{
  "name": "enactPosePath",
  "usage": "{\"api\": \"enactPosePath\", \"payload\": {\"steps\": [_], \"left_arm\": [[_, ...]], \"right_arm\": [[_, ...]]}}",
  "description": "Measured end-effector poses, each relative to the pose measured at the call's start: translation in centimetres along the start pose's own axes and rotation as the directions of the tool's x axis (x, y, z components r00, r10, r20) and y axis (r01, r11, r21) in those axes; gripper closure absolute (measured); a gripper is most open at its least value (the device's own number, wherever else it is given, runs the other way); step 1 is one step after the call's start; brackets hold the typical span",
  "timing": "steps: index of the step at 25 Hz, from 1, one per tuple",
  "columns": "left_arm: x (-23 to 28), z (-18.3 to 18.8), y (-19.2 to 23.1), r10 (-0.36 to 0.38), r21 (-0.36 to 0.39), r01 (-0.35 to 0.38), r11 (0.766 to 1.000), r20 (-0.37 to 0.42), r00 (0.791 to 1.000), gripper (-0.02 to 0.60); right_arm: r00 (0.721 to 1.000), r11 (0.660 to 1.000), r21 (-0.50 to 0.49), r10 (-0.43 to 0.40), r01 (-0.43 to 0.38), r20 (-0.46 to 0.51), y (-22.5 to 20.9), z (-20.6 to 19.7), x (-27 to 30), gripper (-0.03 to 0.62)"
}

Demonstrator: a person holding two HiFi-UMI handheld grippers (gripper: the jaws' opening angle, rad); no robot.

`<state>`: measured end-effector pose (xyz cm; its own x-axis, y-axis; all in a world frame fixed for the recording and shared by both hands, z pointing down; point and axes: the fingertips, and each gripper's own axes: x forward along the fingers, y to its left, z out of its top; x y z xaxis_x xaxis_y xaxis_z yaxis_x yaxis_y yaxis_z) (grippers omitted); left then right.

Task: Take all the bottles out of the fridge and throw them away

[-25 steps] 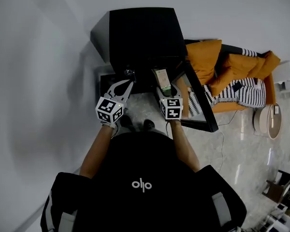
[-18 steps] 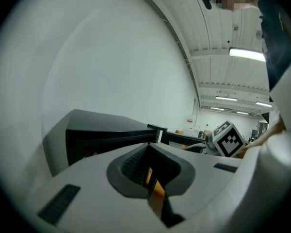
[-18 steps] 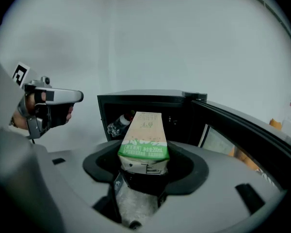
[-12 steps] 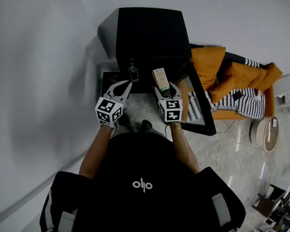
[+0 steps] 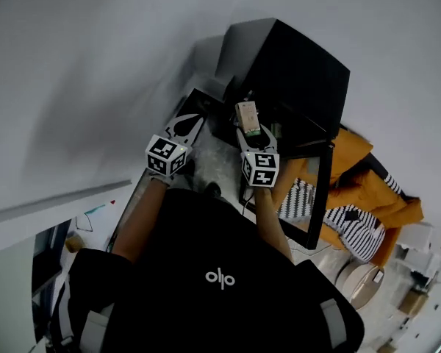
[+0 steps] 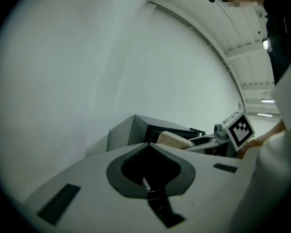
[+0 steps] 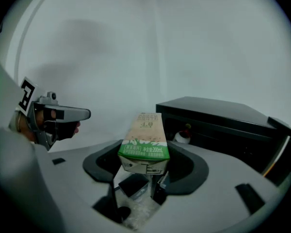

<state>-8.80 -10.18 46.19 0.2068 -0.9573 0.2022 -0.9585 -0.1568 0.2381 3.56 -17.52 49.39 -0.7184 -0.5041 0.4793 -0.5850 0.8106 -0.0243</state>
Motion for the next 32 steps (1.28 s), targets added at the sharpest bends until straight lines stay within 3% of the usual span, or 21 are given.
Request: {"api": "enactPosePath", "payload": {"steps": [6,13,20,32], "left_arm": [[-4.2,0.9,5.2,0.132,-0.023,-0.131,0.991,0.029,0.991,0.575],[-6.0,-1.0,8.5,0.194,-0.069,-0.193,0.979,0.013,0.981,0.577],[-4.2,-2.7,11.1,0.154,-0.076,-0.156,0.985,-0.037,0.987,0.575],[2.3,-8.3,17.0,0.052,-0.011,-0.054,0.998,-0.150,0.987,0.577]], "right_arm": [[0.991,0.990,-0.044,0.135,-0.136,-0.025,6.6,1.2,3.7,0.327],[0.977,0.976,-0.080,0.193,-0.201,-0.092,9.3,0.0,6.9,0.327],[0.969,0.976,-0.070,0.197,-0.208,-0.147,9.6,-1.3,10.4,0.327],[0.963,0.989,-0.015,0.142,-0.149,-0.228,9.9,-4.7,18.7,0.327]]}}
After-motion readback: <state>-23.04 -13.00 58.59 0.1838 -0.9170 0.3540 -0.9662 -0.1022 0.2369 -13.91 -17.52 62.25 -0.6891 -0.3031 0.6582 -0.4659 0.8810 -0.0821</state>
